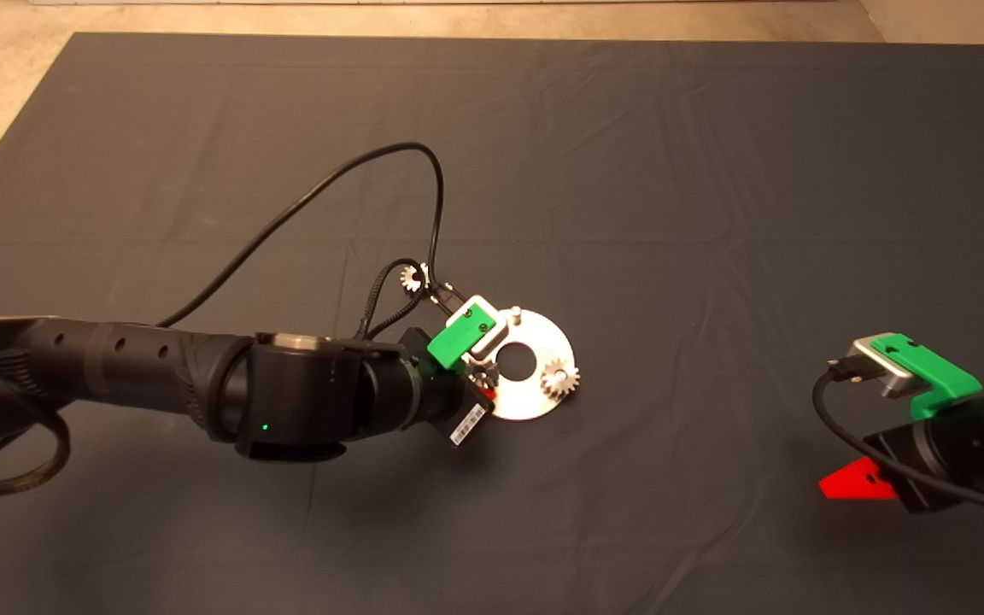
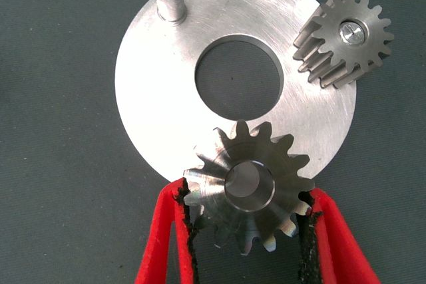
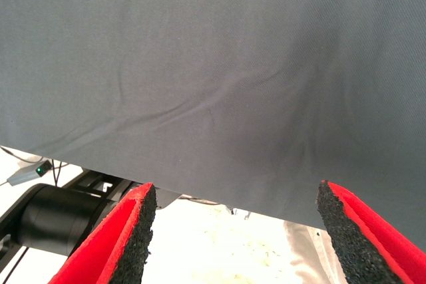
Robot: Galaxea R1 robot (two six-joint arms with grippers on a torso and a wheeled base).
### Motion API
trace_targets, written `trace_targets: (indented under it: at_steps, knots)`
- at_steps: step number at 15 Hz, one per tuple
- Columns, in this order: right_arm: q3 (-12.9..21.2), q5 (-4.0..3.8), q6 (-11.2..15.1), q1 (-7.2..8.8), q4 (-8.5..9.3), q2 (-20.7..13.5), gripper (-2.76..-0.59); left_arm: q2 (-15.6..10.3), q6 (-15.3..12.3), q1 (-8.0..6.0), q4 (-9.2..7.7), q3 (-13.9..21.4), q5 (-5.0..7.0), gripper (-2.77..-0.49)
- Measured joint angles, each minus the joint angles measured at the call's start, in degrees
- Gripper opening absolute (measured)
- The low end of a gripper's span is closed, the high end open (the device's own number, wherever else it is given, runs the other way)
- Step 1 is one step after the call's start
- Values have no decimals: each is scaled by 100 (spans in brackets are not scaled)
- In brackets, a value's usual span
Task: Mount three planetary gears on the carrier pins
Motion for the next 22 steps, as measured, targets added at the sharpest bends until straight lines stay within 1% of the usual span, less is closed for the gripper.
trace_targets:
  at_steps: [2, 5, 7, 9, 13, 17, 18, 19, 20, 21, 22]
  knots:
    - [2, 5, -2, 0, 0, 0, -158, 0, 1, 2, 5, 0, -51, -266]
    - [0, 13, -1, 0, 0, -2, -158, -4, 8, 33, 131, -2, -71, -266]
    - [0, 28, 0, 0, 0, -2, -158, -34, 23, 33, 141, -23, -88, -266]
    - [0, 59, -1, 0, 1, -2, -158, -60, 50, 33, 168, -78, -85, -266]
    - [0, 68, 0, 0, 0, -2, -158, -78, 50, 33, 174, -78, -90, -266]
    - [0, 99, 0, 0, 0, -2, -158, -76, 48, 35, 177, -78, -94, -266]
    - [0, 102, 0, 0, 1, -1, -158, -76, 48, 52, 204, -78, -99, -266]
    - [1, 102, -2, 0, 0, -2, -158, -78, 47, 94, 235, -78, -129, -266]
    - [2, 101, -2, 0, 1, -2, -158, -76, 47, 171, 300, -78, -212, -266]
    - [1, 105, -1, 0, 0, -2, -158, -78, 47, 212, 374, -77, -278, -266]
    - [2, 105, 0, 0, 0, -2, -158, -78, 45, 210, 385, -78, -284, -266]
